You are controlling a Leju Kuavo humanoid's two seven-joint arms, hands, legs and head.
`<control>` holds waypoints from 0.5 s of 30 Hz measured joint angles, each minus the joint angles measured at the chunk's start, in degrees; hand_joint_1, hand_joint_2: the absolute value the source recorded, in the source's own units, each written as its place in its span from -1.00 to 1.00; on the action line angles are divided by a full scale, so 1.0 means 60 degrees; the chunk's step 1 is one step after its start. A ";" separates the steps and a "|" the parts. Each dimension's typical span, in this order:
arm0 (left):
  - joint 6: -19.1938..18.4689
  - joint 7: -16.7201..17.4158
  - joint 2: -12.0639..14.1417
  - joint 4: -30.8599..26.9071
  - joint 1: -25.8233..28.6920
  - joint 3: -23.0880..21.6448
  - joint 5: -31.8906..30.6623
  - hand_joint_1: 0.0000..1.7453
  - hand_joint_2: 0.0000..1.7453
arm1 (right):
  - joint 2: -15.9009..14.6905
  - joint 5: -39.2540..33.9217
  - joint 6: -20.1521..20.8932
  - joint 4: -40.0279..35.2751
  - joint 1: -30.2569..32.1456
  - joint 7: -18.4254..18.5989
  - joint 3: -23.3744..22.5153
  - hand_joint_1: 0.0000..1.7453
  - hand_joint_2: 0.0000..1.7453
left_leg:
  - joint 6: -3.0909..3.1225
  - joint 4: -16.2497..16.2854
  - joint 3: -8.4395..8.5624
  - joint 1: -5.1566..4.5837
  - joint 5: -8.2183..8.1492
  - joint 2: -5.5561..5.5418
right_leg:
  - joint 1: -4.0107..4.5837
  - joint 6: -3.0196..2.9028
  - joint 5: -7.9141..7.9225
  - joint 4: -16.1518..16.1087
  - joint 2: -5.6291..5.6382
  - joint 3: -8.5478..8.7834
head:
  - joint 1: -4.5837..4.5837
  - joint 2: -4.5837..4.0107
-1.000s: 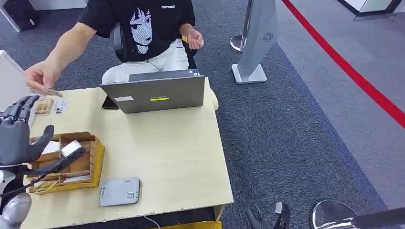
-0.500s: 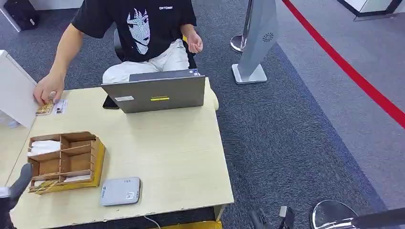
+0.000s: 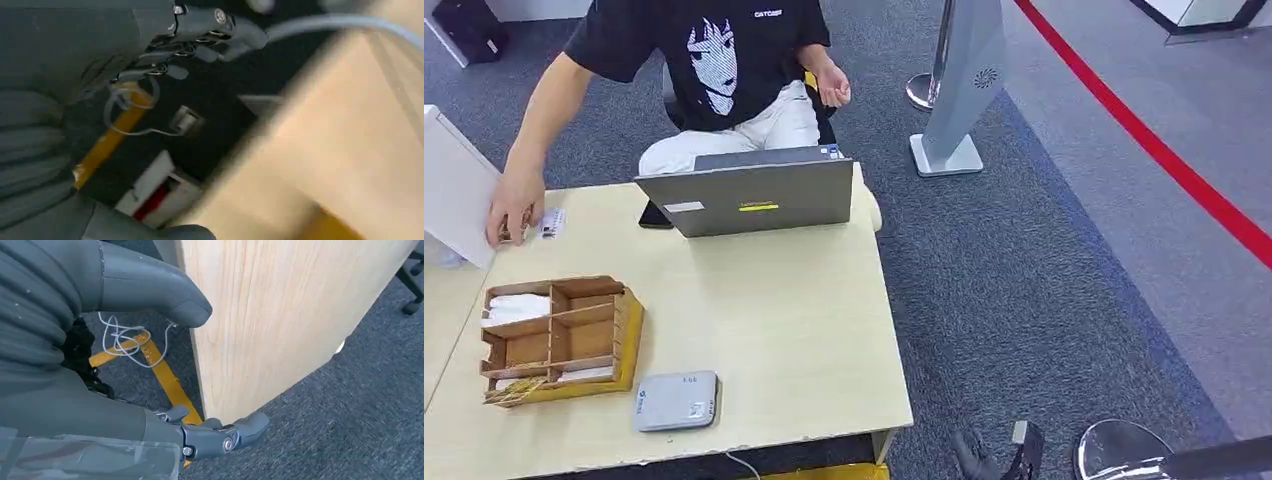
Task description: Pass the card to the sensor for recognition and then transmit it.
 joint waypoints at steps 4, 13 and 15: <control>0.0386 0.0237 -0.0309 0.1381 -0.0008 0.0708 -0.0015 -1.00 1.00 | 0.0008 0.0099 0.0011 0.0102 -0.0102 -0.0022 0.0003 -1.00 1.00 | 0.0005 0.0000 -0.0002 -0.0001 -0.0004 -0.0001 | -0.0001 0.0005 -0.0003 -0.0003 -0.0003 0.0000 | 0.0000 0.0003; 0.0616 0.0791 -0.0506 0.2797 -0.0100 0.1138 -0.0620 1.00 1.00 | 0.0011 0.0117 0.0040 0.0201 -0.0158 -0.0055 0.0000 1.00 1.00 | 0.0010 0.0000 -0.0001 -0.0001 -0.0006 -0.0010 | -0.0001 0.0009 -0.0004 -0.0001 -0.0014 0.0006 | -0.0003 0.0000; 0.0612 0.0802 -0.0531 0.3127 -0.0135 0.1298 -0.1269 1.00 1.00 | 0.0011 0.0168 0.0070 0.0201 -0.0155 -0.0106 0.0004 1.00 1.00 | 0.0010 0.0000 0.0001 -0.0001 -0.0006 -0.0010 | 0.0000 0.0008 -0.0004 -0.0001 -0.0013 0.0006 | -0.0003 0.0003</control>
